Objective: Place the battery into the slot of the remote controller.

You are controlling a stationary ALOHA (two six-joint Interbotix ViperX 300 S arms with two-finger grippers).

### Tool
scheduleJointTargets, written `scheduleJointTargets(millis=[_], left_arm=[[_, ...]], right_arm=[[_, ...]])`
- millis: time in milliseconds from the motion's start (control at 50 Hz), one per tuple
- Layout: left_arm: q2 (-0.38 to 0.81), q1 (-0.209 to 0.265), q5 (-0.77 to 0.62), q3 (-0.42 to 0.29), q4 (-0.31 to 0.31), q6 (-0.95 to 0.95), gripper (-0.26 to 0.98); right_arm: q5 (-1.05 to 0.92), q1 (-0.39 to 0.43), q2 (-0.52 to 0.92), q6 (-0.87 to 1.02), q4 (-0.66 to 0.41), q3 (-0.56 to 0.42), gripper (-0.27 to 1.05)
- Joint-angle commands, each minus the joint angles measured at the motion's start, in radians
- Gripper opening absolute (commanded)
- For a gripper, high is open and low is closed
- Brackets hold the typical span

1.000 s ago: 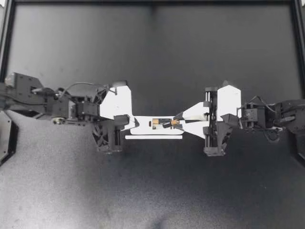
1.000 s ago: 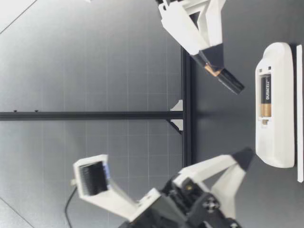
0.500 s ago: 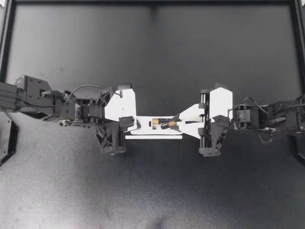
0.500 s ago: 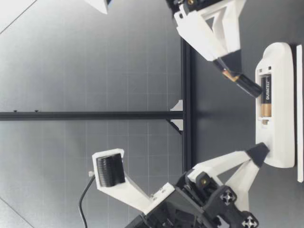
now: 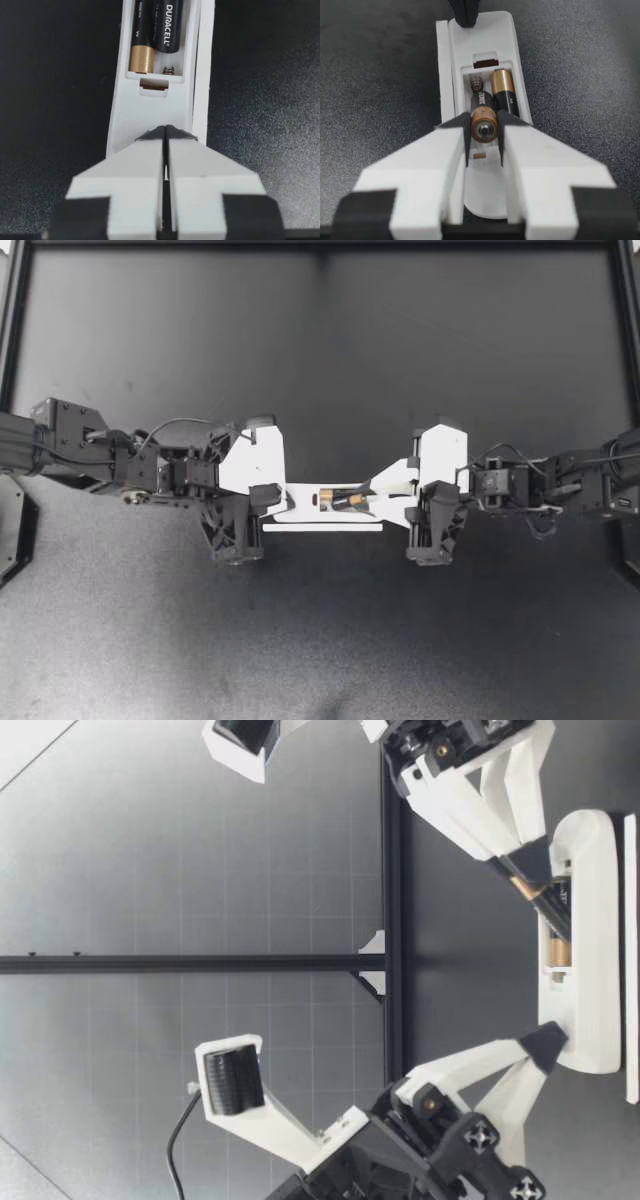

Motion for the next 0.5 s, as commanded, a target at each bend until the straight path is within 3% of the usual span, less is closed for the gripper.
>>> scheduleJointTargets(millis=[0, 320, 480], left_arm=[[-0.012, 0.006, -0.002, -0.006, -0.002, 0.000, -0.19], [-0.014, 0.005, -0.002, -0.006, -0.002, 0.000, -0.19], [-0.014, 0.005, -0.003, -0.006, -0.002, 0.000, -0.19]], right_arm=[[0.017, -0.008, -0.018, -0.003, -0.002, -0.020, 0.05], [0.120, -0.006, -0.029, -0.005, -0.003, -0.049, 0.08], [0.146, -0.006, -0.048, -0.005, -0.005, -0.054, 0.16]])
